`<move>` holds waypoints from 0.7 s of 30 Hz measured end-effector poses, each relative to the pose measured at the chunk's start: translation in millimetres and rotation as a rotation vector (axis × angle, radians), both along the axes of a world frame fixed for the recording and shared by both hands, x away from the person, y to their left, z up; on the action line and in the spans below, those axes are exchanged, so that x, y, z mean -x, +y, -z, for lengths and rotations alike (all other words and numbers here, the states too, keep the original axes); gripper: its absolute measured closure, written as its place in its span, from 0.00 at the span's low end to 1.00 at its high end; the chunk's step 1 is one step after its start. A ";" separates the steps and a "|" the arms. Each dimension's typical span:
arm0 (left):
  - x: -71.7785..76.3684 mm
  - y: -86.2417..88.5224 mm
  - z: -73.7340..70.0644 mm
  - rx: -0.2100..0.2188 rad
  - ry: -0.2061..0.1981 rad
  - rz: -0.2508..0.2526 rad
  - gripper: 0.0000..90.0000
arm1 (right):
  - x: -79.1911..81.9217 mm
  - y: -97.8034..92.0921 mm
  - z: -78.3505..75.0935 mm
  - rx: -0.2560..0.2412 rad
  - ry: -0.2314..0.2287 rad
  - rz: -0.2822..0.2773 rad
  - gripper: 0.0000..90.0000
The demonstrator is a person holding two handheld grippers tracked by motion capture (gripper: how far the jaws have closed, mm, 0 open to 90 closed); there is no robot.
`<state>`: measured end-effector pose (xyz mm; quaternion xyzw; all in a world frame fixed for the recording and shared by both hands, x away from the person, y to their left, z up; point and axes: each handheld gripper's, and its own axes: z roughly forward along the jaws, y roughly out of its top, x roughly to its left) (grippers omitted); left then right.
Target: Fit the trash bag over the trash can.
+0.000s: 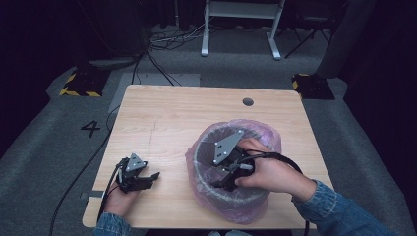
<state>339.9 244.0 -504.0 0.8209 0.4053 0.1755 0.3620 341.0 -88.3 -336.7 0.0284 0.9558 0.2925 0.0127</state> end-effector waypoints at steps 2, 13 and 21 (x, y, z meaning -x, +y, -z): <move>0.0 0.0 0.0 0.000 0.000 0.000 0.38 | -0.7 2.9 9.4 0.026 0.009 0.006 0.38; 0.0 0.0 0.0 0.000 0.000 0.000 0.38 | -8.5 15.9 50.8 0.147 0.038 0.042 0.32; 0.0 0.0 0.0 0.001 0.000 0.000 0.38 | -13.7 21.0 64.7 0.196 0.046 0.064 0.31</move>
